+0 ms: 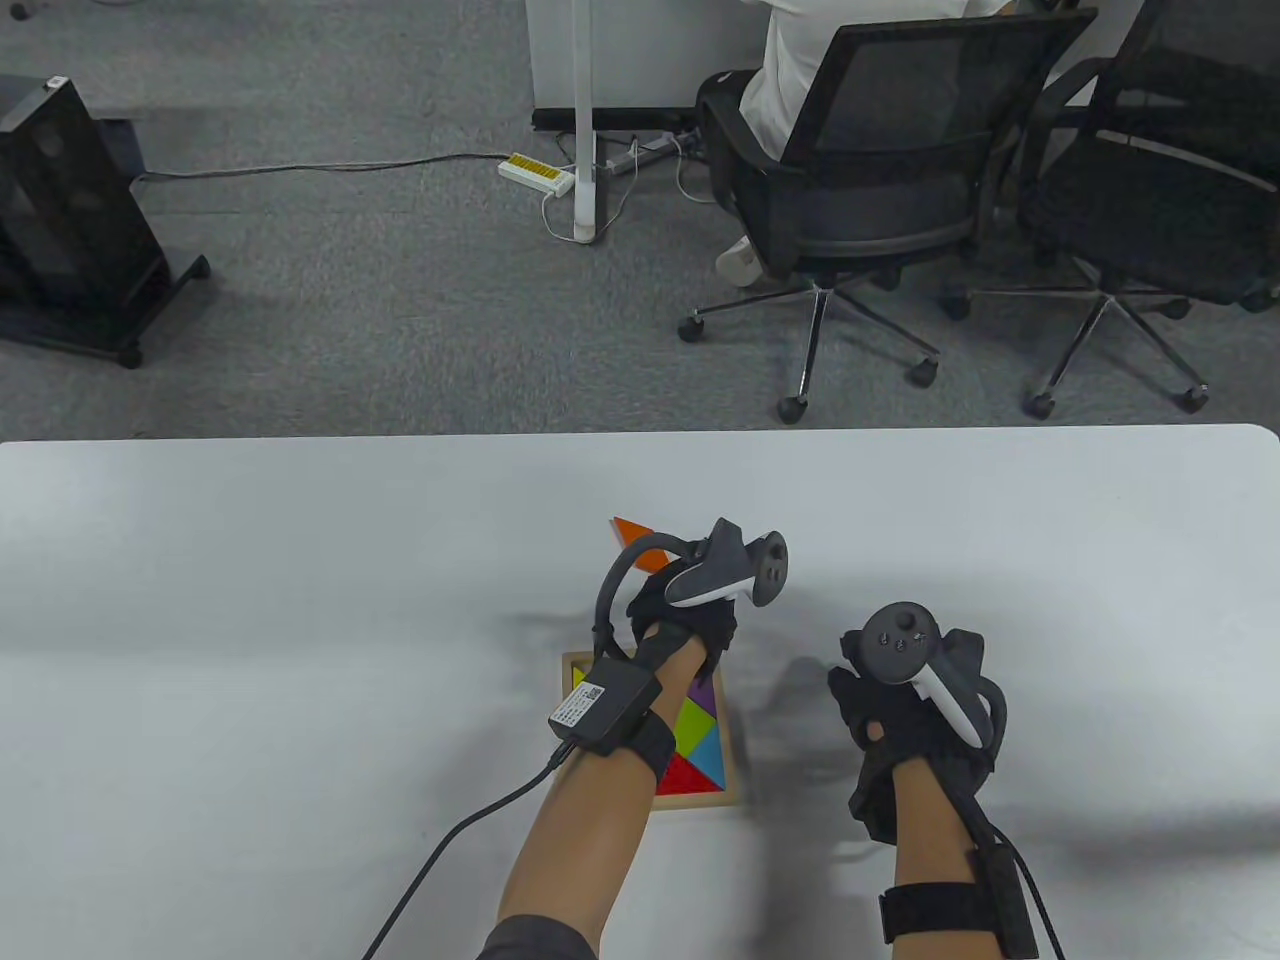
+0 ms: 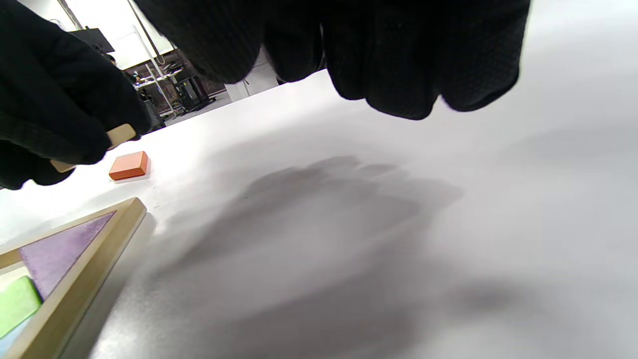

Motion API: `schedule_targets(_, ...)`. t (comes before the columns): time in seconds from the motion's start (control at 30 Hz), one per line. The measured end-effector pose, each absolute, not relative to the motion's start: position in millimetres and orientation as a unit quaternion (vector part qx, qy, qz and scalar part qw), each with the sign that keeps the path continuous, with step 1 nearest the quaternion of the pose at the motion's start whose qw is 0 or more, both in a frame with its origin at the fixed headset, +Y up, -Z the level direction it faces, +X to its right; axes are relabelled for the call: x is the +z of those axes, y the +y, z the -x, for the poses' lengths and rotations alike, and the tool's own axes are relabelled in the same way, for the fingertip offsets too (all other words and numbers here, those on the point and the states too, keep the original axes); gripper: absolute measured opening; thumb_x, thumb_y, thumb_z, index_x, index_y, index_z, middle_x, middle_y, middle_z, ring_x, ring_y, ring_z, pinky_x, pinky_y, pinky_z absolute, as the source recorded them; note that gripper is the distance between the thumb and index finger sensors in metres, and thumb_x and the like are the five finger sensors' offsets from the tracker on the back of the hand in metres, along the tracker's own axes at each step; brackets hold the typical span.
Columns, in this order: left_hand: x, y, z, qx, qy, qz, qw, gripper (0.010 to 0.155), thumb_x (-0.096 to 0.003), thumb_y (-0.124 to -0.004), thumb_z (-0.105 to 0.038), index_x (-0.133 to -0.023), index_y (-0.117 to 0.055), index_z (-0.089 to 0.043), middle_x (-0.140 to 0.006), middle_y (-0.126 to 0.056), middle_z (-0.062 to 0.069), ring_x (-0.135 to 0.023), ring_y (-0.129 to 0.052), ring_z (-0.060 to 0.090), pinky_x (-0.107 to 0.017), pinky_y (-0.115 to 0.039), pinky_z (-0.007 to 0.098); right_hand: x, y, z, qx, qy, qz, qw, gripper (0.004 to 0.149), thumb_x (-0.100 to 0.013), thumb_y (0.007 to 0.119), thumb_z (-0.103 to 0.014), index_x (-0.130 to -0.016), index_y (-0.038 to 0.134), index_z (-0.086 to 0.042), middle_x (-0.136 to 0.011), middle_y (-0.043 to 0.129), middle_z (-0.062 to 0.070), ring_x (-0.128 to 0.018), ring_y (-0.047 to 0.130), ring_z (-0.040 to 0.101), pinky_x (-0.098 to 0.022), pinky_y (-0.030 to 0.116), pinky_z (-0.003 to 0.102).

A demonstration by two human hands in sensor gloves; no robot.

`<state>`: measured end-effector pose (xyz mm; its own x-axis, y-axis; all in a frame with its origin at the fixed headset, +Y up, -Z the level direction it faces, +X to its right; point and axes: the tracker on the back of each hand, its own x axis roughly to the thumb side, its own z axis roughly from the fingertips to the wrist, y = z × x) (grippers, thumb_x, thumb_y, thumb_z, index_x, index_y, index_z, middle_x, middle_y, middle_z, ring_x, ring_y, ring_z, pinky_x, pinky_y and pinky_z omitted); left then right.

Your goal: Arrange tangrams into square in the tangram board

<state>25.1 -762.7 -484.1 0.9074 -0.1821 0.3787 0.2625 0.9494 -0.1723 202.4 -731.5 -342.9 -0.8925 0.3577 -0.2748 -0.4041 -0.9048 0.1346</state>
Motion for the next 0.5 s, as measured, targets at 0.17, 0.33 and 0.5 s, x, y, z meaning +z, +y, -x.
schedule_targets(0.17,-466.4,-750.8,-6.0,-0.114,-0.179,0.099,0.972,0.052,-0.0459,-0.092,-0.039,-0.094,-0.081,-0.024,-0.095,-0.090,0.008,-0.053,-0.113,0.040,-0.036,-0.104,0.037,-341.9,-727.1,-199.4,0.969,0.089,0.116,0.200,0.060,-0.053,0.076,-0.034,-0.106,0.065,-0.010,-0.109,0.066,0.021,-0.089,0.080,0.050,-0.066,0.071,0.064)
schedule_targets(0.33,-448.8,-744.9,16.3,-0.090,-0.171,0.095,0.976,0.053,-0.0458,-0.092,-0.040,-0.095,-0.081,-0.024,-0.095,-0.090,0.008,-0.052,-0.113,0.040,-0.036,-0.104,0.036,-340.6,-723.5,-195.2,0.971,0.084,0.108,0.197,0.060,-0.053,0.076,-0.034,-0.106,0.065,-0.010,-0.109,0.066,0.022,-0.089,0.080,0.050,-0.066,0.071,0.064)
schedule_targets(0.5,-434.5,-746.0,35.1,-0.085,-0.159,0.098,0.979,0.052,-0.0456,-0.092,-0.041,-0.094,-0.082,-0.024,-0.095,-0.090,0.008,-0.051,-0.113,0.040,-0.035,-0.104,0.036,-340.3,-720.0,-189.3,0.972,0.084,0.097,0.197,0.060,-0.053,0.076,-0.034,-0.106,0.065,-0.010,-0.109,0.066,0.021,-0.089,0.080,0.050,-0.066,0.071,0.064)
